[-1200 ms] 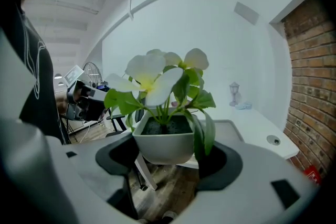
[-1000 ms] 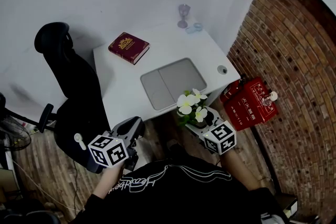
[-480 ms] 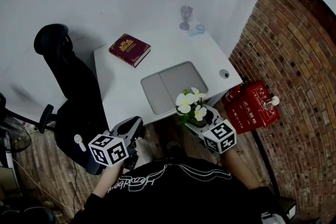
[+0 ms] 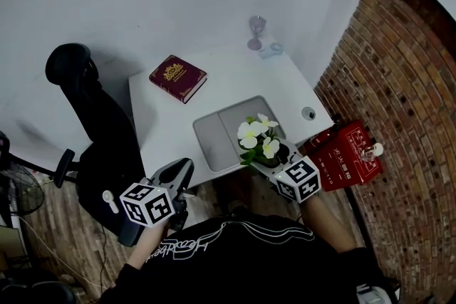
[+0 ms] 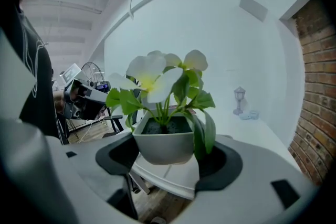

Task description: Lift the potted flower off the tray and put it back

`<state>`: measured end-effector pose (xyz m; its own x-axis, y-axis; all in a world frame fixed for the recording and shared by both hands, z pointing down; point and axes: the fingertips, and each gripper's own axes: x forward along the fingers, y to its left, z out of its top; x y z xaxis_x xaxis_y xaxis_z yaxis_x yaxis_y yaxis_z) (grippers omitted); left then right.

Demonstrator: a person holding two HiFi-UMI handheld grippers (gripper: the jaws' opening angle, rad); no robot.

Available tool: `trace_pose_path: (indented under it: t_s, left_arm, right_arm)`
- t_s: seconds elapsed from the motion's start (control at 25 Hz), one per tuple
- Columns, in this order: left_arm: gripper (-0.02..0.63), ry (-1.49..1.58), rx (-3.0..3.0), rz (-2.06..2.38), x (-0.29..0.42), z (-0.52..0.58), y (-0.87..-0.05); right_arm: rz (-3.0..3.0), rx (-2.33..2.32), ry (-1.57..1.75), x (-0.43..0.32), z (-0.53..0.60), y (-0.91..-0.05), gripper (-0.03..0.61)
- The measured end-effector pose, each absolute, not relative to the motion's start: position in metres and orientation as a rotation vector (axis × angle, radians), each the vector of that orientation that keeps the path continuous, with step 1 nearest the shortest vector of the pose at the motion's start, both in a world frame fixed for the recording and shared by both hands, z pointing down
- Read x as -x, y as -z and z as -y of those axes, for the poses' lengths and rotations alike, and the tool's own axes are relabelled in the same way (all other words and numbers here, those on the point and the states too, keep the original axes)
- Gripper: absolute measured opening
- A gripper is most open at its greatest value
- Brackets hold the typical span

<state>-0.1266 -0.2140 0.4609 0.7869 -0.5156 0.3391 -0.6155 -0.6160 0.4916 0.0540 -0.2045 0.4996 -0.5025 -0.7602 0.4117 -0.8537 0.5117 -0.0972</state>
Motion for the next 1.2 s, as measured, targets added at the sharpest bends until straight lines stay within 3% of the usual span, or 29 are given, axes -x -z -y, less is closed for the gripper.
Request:
trace_pose_path:
  t_s: [1.2]
  left_arm:
    - [0.052,-0.11,-2.232,1.118,0.142,0.304,-0.488]
  right_arm:
    - [2.309,-1.066,-0.474,-0.072,0.343,-0.623,0.333]
